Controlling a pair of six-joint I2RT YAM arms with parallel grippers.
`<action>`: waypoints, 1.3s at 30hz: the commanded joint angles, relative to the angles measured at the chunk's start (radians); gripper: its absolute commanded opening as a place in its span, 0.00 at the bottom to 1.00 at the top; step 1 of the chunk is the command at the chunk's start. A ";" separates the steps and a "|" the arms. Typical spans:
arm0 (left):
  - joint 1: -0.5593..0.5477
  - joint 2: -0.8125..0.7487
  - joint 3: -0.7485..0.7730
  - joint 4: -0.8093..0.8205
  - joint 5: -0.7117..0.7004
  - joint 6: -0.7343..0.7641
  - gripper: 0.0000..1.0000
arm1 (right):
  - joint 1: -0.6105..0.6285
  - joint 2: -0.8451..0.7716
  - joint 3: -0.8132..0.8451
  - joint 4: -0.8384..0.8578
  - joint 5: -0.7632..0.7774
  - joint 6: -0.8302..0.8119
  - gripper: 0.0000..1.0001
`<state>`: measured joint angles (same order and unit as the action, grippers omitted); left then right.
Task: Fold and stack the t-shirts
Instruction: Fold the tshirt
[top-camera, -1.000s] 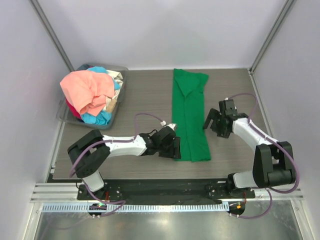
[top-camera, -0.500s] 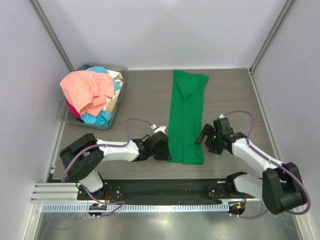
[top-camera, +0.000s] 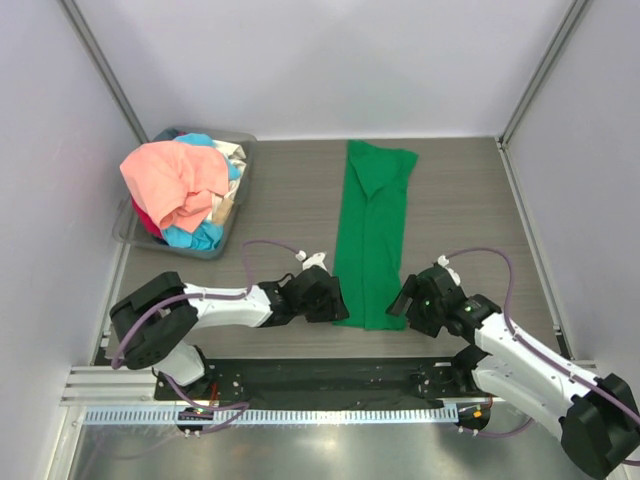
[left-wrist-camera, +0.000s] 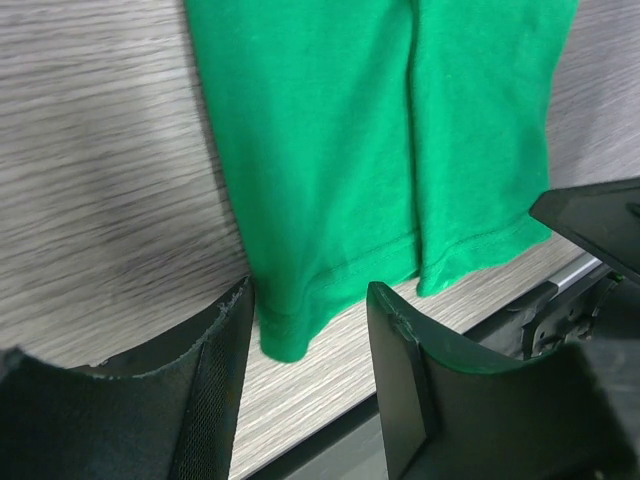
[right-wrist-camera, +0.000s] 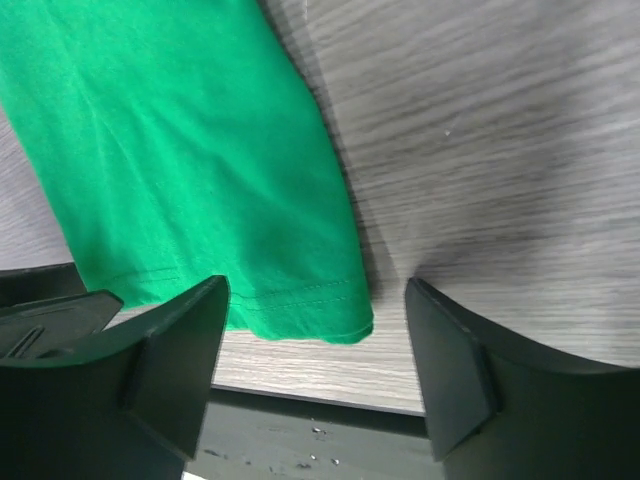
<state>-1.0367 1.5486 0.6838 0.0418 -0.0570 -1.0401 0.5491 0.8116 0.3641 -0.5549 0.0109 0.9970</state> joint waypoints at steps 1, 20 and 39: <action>0.000 -0.024 -0.039 -0.069 -0.043 0.005 0.51 | 0.026 -0.031 -0.036 -0.048 0.035 0.078 0.75; -0.005 -0.059 -0.066 -0.008 0.008 -0.029 0.00 | 0.058 -0.098 0.071 -0.195 0.115 0.089 0.01; -0.028 -0.210 0.314 -0.556 -0.158 0.051 0.00 | 0.078 0.010 0.375 -0.292 0.259 -0.004 0.01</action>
<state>-1.0958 1.3106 0.9066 -0.3985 -0.1669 -1.0641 0.6220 0.7311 0.6483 -0.9199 0.1753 1.0668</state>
